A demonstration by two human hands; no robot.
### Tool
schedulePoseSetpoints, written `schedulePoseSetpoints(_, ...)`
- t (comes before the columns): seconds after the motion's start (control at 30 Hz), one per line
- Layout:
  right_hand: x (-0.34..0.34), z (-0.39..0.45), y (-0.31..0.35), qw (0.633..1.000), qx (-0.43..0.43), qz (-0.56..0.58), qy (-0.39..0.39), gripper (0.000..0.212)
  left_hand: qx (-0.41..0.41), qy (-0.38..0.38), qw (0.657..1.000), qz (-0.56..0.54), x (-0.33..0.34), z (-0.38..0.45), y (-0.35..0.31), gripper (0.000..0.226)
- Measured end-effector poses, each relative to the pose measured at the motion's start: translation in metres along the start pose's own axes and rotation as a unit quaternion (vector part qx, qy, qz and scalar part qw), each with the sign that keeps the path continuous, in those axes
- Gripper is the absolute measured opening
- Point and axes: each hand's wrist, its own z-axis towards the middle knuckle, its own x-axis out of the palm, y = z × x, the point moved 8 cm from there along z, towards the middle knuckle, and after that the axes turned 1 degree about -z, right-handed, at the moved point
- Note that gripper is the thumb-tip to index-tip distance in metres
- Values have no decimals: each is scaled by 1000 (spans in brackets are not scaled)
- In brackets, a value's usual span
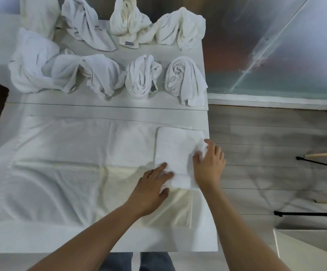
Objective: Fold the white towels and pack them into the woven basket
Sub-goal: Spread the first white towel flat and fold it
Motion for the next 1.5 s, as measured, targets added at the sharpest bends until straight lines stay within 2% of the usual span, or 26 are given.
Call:
schedulePoseSetpoints(0.03,-2,-8,10,998,-58,-20,-15,38,9,-26,999,-19,-3,0,0,49)
schedulePoseSetpoints(0.1,4,-25,19,989,-145,-28,5,26,-6,-95,992,-81,-14,-2,6,43)
schedulePoseSetpoints(0.17,18,-41,14,985,-159,-15,59,21,-78,-144,973,-161,-22,-4,21,40)
schedulePoseSetpoints(0.27,26,-42,7,988,-129,8,88,23,-186,-99,944,-255,-14,-2,36,36)
schedulePoseSetpoints(0.37,27,-36,7,987,-106,31,114,19,-240,-38,923,-297,2,5,40,43)
schedulePoseSetpoints(0.43,25,-36,6,985,-99,43,134,21,-273,-41,899,-339,6,10,40,48)
schedulePoseSetpoints(0.53,17,-37,5,983,-77,62,154,26,-301,-37,859,-412,9,15,32,34)
schedulePoseSetpoints(0.6,1,-39,6,984,-65,83,145,27,-293,-55,859,-418,-1,13,20,27)
schedulePoseSetpoints(0.67,-4,-37,7,984,-55,98,137,28,-273,-86,882,-375,-16,15,14,32)
schedulePoseSetpoints(0.8,-40,-31,19,985,-50,129,99,32,-188,-174,927,-274,-72,0,-31,24)
schedulePoseSetpoints(0.93,-77,-23,41,982,-64,167,63,48,-95,-222,943,-229,-123,-22,-66,24)
schedulePoseSetpoints(1.03,-96,-19,62,974,-69,205,66,70,-54,-229,953,-191,-149,-42,-74,25)
schedulePoseSetpoints(1.1,-102,-20,80,976,-117,164,87,87,-28,-234,957,-168,-163,-58,-71,29)
schedulePoseSetpoints(1.17,-94,-25,96,973,-169,82,136,95,-9,-240,958,-157,-175,-77,-61,34)
schedulePoseSetpoints(1.23,-84,-32,112,961,-197,21,191,86,-4,-254,953,-164,-187,-100,-47,38)
schedulePoseSetpoints(1.3,-77,-40,136,948,-219,0,233,67,-13,-280,943,-182,-197,-125,-29,39)
schedulePoseSetpoints(1.4,-68,-63,181,928,-235,49,285,38,-39,-320,919,-226,-210,-166,0,38)
schedulePoseSetpoints(1.5,-55,-89,223,913,-225,131,314,27,-65,-355,895,-262,-220,-210,34,35)
